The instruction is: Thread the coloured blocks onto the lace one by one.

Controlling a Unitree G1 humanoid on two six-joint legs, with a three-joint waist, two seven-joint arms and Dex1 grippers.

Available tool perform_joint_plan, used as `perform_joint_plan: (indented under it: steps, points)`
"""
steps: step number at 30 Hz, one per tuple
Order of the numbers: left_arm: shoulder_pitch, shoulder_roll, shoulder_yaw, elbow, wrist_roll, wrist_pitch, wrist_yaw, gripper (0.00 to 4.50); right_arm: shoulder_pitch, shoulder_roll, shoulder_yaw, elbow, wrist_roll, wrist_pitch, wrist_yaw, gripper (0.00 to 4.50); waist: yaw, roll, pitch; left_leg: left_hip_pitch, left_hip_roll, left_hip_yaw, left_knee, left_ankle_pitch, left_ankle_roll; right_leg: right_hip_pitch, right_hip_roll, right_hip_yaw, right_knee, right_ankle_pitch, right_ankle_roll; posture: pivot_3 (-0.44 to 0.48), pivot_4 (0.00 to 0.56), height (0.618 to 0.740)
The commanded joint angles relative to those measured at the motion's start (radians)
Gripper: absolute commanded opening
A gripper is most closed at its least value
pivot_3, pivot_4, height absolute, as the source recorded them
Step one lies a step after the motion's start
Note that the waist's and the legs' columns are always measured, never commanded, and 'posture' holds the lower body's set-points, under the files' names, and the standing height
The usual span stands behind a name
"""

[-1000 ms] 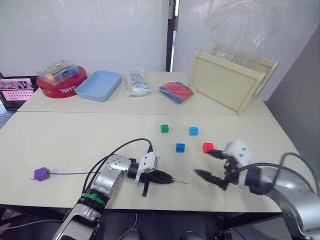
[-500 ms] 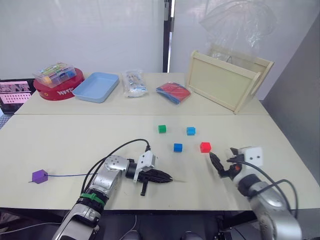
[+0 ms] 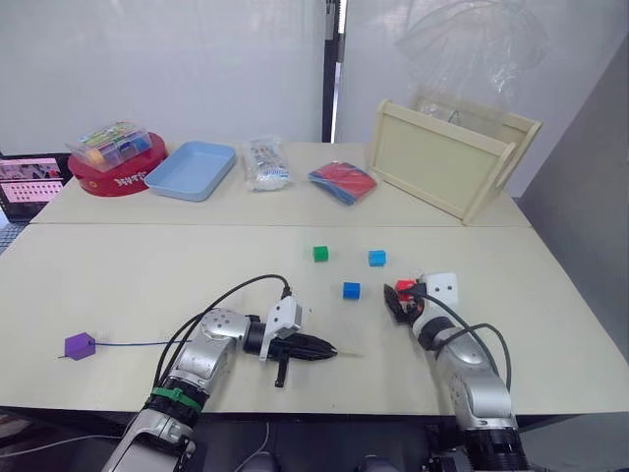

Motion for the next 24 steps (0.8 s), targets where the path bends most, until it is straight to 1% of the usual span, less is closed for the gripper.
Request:
perform_joint_plan:
  steps: [1, 4, 5, 7, 11, 16, 18, 20, 22, 24]
  points:
    - [0.003, 0.006, 0.016, -0.037, -0.023, 0.006, 0.009, 0.0, 0.001, -0.003, -0.015, -0.006, 0.029, -0.031, 0.018, 2.28, -0.002, 0.0, 0.0, 0.0, 0.0, 0.0, 0.0, 0.0, 0.0, 0.0, 0.0, 0.0, 0.0, 0.0, 0.0, 0.0, 0.15, 0.74]
    - [0.003, 0.007, 0.019, -0.039, -0.023, 0.008, 0.014, 0.0, 0.031, 0.002, -0.008, -0.056, 0.042, -0.012, 0.022, 1.26, -0.001, 0.0, 0.0, 0.0, 0.0, 0.0, 0.0, 0.0, 0.0, 0.0, 0.0, 0.0, 0.0, 0.0, 0.0, 0.0, 0.15, 0.74]
    - [0.003, 0.007, 0.019, -0.039, -0.023, 0.007, 0.017, 0.0, 0.047, 0.005, -0.007, -0.082, 0.052, -0.001, 0.026, 1.2, 0.0, 0.0, 0.0, 0.0, 0.0, 0.0, 0.0, 0.0, 0.0, 0.0, 0.0, 0.0, 0.0, 0.0, 0.0, 0.0, 0.15, 0.74]
    - [-0.001, 0.0, 0.025, -0.032, -0.023, -0.006, 0.028, 0.0, 0.105, 0.013, 0.006, -0.164, 0.086, 0.044, 0.037, 1.21, 0.001, 0.0, 0.0, 0.0, 0.0, 0.0, 0.0, 0.0, 0.0, 0.0, 0.0, 0.0, 0.0, 0.0, 0.0, 0.0, 0.15, 0.74]
    - [-0.005, -0.008, 0.028, -0.015, -0.018, -0.025, 0.035, 0.0, 0.272, 0.019, 0.041, -0.382, 0.144, 0.167, 0.032, 1.21, 0.002, 0.0, 0.0, -0.001, 0.0, 0.0, -0.001, 0.0, 0.0, 0.0, 0.0, 0.0, -0.001, 0.0, 0.0, 0.0, 0.15, 0.74]
    - [-0.004, -0.016, 0.022, -0.002, -0.016, -0.031, 0.032, 0.0, 0.434, 0.021, 0.076, -0.574, 0.195, 0.285, 0.014, 1.21, 0.001, 0.001, 0.0, 0.0, 0.0, 0.0, -0.001, 0.0, 0.0, 0.0, 0.0, 0.0, -0.002, 0.0, 0.0, 0.0, 0.15, 0.74]
    - [-0.004, -0.02, 0.017, 0.005, -0.015, -0.034, 0.026, 0.0, 0.468, 0.027, 0.077, -0.621, 0.225, 0.317, 0.009, 1.21, 0.0, 0.001, 0.0, 0.0, 0.0, 0.0, -0.001, 0.0, 0.0, 0.0, 0.0, 0.0, -0.002, 0.0, 0.0, 0.0, 0.15, 0.74]
    - [-0.005, -0.025, 0.011, 0.014, -0.013, -0.039, 0.02, 0.0, 0.476, 0.027, 0.072, -0.647, 0.264, 0.347, 0.018, 2.25, 0.0, 0.001, 0.0, 0.0, 0.0, 0.0, -0.001, 0.0, 0.0, 0.001, 0.0, 0.0, -0.002, 0.0, 0.0, 0.0, 0.15, 0.74]
    - [-0.007, -0.032, 0.007, 0.021, -0.011, -0.043, 0.02, 0.0, 0.469, 0.01, 0.064, -0.672, 0.293, 0.378, 0.027, 2.92, 0.0, 0.001, 0.0, 0.0, 0.0, 0.0, -0.001, 0.0, 0.0, 0.001, 0.001, 0.0, -0.002, 0.0, 0.0, 0.0, 0.15, 0.74]
    - [-0.007, -0.042, 0.004, 0.022, -0.011, -0.048, 0.021, 0.0, 0.456, -0.016, 0.021, -0.716, 0.357, 0.43, 0.036, 3.56, 0.002, 0.001, 0.0, 0.0, 0.0, 0.0, -0.001, 0.0, 0.0, 0.001, 0.0, 0.0, -0.002, 0.0, 0.0, 0.0, 0.15, 0.74]
